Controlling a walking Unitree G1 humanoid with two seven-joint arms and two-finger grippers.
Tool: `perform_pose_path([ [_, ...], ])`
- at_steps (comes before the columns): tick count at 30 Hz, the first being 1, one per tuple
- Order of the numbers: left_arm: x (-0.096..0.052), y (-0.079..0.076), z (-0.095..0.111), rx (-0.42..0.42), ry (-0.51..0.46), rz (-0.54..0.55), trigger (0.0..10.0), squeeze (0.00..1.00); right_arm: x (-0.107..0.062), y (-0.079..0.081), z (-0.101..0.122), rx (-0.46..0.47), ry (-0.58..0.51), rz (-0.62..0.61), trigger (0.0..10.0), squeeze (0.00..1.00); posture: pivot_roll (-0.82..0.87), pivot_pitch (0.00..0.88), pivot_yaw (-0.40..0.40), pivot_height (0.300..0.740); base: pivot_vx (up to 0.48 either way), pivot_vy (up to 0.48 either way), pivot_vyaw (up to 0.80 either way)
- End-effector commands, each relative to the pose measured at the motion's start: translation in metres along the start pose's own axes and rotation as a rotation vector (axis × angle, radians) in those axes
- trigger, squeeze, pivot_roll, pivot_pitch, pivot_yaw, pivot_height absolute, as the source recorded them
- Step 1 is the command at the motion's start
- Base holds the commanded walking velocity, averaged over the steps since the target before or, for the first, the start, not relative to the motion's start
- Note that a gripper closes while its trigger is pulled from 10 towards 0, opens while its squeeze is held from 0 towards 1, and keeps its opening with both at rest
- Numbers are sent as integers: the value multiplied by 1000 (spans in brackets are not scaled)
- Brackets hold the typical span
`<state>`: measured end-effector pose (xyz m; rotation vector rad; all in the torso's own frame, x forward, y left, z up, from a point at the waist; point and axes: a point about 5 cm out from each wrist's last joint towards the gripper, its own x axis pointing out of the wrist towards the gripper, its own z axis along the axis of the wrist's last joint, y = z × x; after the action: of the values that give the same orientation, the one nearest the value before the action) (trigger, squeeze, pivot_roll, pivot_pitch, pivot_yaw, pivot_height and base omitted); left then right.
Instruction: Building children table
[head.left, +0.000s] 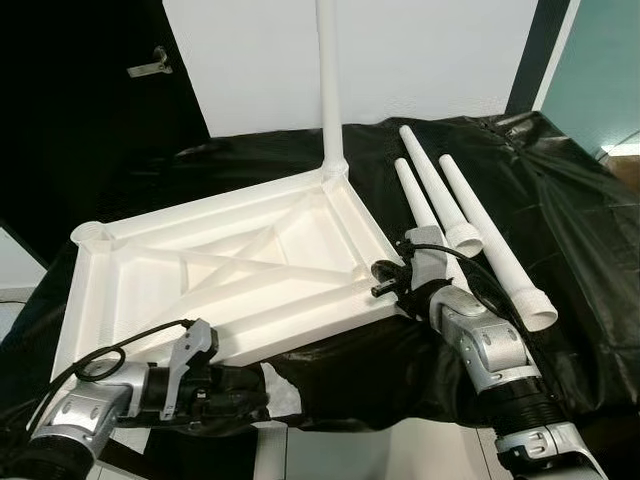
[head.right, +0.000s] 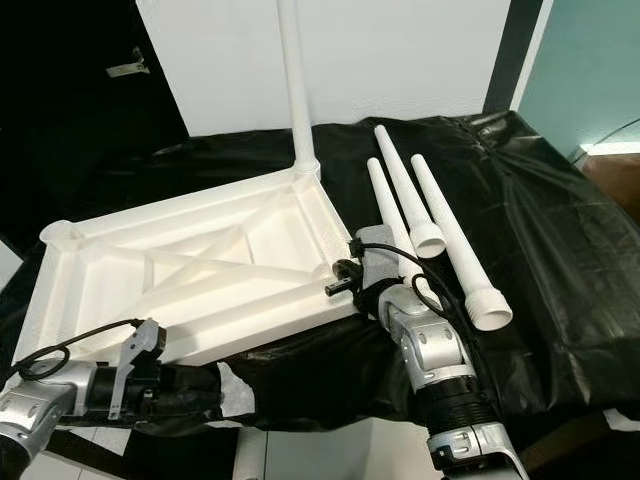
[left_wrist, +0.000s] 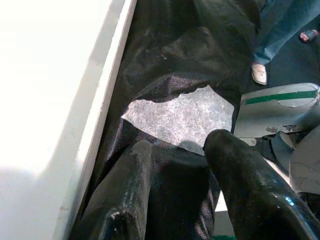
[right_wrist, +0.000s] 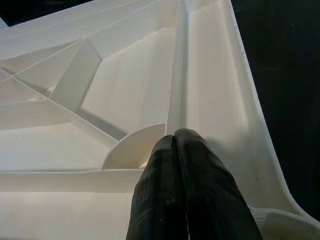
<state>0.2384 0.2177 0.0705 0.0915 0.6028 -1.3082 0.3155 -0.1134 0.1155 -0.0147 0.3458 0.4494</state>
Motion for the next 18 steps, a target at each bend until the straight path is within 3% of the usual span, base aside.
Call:
perform_pose_path([
  [1, 1, 11, -12, -30, 69, 151, 10000, 0, -4, -10, -42, 182, 202, -81, 10000, 0, -84, 0, 60, 740, 0, 0, 0],
  [8, 7, 27, -9, 9, 81, 253, 10000, 0, -11, -15, -53, 369, 251, -158, 10000, 0, -100, 0, 61, 740, 0, 0, 0],
  [18, 15, 40, 6, 48, 47, 332, 10000, 0, -18, -10, -47, 365, 247, -155, 10000, 0, -119, 0, 60, 740, 0, 0, 0],
])
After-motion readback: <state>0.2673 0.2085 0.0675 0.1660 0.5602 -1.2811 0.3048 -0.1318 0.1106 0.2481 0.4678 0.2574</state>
